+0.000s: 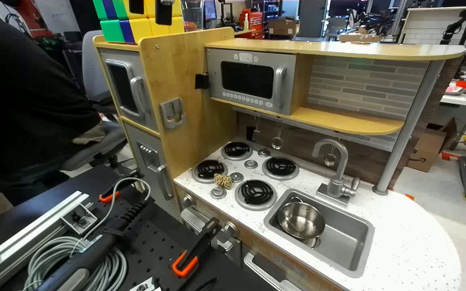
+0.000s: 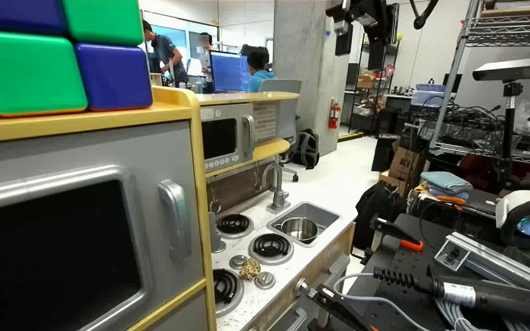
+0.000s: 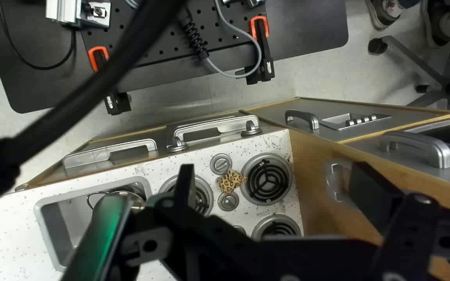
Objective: Remove the plushie from the stove and put it in the pot in the sink
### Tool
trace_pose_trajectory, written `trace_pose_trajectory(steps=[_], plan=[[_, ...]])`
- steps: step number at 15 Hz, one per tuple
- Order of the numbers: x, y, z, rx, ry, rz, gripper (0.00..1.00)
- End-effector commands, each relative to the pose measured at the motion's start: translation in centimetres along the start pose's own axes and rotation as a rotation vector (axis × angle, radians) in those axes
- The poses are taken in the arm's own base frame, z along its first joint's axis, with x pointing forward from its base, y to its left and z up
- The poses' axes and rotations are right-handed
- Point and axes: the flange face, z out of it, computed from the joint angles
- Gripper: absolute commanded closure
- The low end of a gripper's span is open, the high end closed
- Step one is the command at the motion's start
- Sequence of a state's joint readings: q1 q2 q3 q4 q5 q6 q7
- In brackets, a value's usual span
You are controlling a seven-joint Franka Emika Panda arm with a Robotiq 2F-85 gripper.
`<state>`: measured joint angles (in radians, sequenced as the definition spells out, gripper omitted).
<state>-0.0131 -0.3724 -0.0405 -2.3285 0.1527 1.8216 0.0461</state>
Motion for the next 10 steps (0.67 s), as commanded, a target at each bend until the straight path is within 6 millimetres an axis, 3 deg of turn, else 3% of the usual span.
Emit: trace_pose_trajectory(steps=[1,7,10], plan=[[0.0,0.0,-0.1,0.000,0.001,0.000,0.00],[-0.1,-0.1,-0.1,0.005,0.024,0.001,0.00],[1.6,-0.6,1.5,0.012,0.096,0.075,0.00]])
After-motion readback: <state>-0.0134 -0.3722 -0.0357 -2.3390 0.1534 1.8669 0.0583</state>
